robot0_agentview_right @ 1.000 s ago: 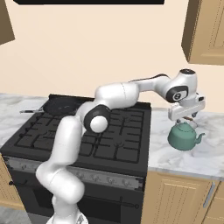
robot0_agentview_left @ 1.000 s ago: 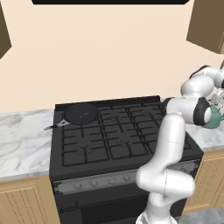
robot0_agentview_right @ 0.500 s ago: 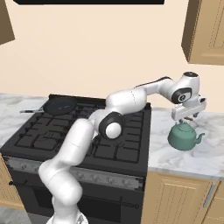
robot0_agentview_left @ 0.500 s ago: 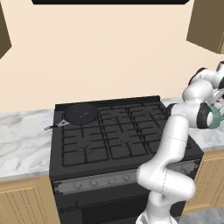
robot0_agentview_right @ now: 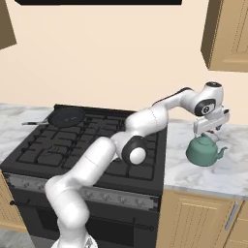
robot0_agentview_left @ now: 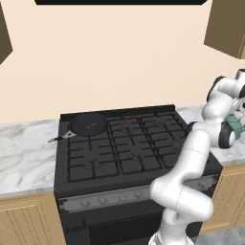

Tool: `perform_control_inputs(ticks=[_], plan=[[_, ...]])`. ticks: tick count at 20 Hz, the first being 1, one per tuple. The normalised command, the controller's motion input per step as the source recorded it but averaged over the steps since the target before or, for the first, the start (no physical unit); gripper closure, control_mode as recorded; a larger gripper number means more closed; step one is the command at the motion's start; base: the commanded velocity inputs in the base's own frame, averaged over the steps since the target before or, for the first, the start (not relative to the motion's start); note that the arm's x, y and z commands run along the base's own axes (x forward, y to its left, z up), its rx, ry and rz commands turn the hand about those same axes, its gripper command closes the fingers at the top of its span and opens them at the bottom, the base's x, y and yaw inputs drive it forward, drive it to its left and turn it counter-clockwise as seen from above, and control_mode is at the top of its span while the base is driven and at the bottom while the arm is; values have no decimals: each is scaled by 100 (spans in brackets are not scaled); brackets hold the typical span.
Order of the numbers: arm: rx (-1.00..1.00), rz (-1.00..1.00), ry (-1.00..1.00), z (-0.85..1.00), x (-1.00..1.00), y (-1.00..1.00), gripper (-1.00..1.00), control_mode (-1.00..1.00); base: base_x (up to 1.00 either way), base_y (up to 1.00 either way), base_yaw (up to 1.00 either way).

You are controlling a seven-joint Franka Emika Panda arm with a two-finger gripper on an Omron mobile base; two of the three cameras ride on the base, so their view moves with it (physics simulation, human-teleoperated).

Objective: Pick the kettle from the counter and place it on a stove burner. Then turn the burner on.

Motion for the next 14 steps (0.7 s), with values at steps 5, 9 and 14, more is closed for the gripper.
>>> perform_control_inputs(ticks=[5,9,14], plan=[[0,0,0,2,0,0,100,-100,0,0,0],[0,0,-4,18,-3,0,100,-100,0,0,0],[0,5,-16,10,-54,26,100,-100,0,0,0]])
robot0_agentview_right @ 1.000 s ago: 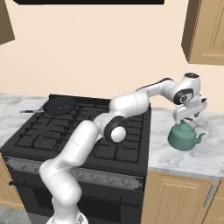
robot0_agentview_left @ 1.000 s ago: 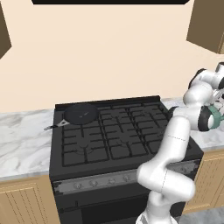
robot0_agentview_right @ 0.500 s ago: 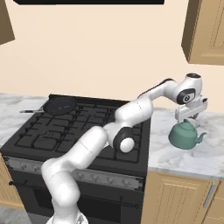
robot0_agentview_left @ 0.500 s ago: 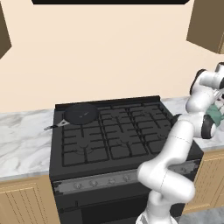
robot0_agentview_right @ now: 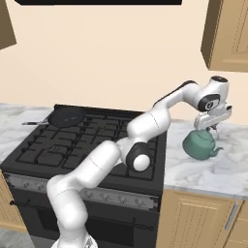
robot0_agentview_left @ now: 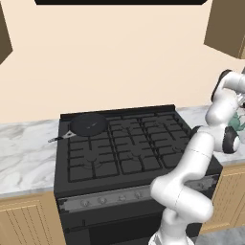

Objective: Pick the kettle from the counter and place it on a stove burner. Then turn the burner on.

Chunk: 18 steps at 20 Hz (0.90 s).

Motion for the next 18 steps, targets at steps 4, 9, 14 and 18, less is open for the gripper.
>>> perform_control_inputs(ticks=[4,9,14,18], plan=[[-5,11,-24,0,-78,54,100,-100,0,0,0],[-9,10,-48,1,-78,61,100,-100,0,0,0],[-2,19,-55,-63,-66,100,100,-100,0,0,0],[0,16,-41,-100,-55,100,100,-100,0,0,0]])
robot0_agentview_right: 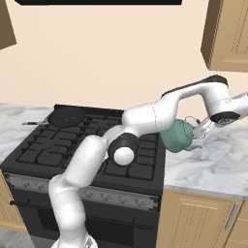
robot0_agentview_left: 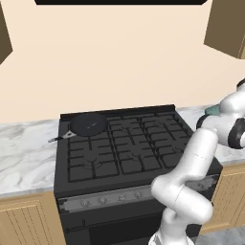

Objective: Pick the kettle from the counter and place it on a stove burner. Then turn the burner on.

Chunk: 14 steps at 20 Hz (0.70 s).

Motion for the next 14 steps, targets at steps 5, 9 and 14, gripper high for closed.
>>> perform_control_inputs(ticks=[5,9,14], plan=[[3,4,-41,-31,-16,97,100,-100,0,0,0],[-6,-7,-12,64,0,76,100,-100,0,0,0],[-36,-8,10,38,0,88,100,-100,0,0,0]])
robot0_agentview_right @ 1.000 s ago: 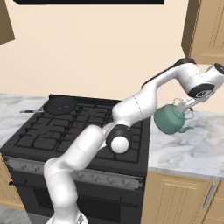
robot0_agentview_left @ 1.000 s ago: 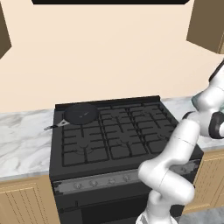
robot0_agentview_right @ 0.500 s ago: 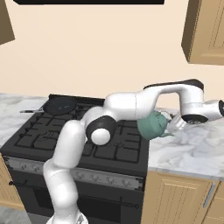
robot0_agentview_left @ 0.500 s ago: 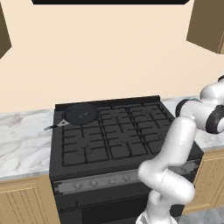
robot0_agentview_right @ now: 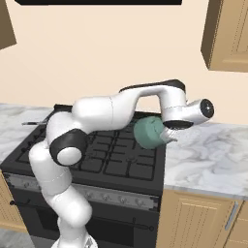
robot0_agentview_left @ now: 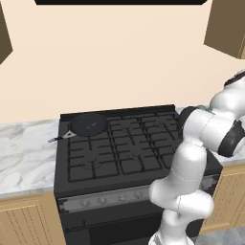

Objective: Pick the kettle from the counter and place it on a stove burner. Then turn the burner on.

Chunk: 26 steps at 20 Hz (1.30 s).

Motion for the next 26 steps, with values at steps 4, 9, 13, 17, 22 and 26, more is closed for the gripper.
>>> perform_control_inputs(ticks=[4,9,13,17,22,26], plan=[[-50,-17,32,8,2,61,100,-100,0,0,0],[-30,-12,38,16,45,63,100,-100,0,0,0],[0,0,5,0,4,10,100,-100,0,0,0],[0,0,0,0,10,14,100,-100,0,0,0],[0,-1,4,0,27,25,100,-100,0,0,0],[0,-2,7,0,38,29,100,-100,0,0,0]])
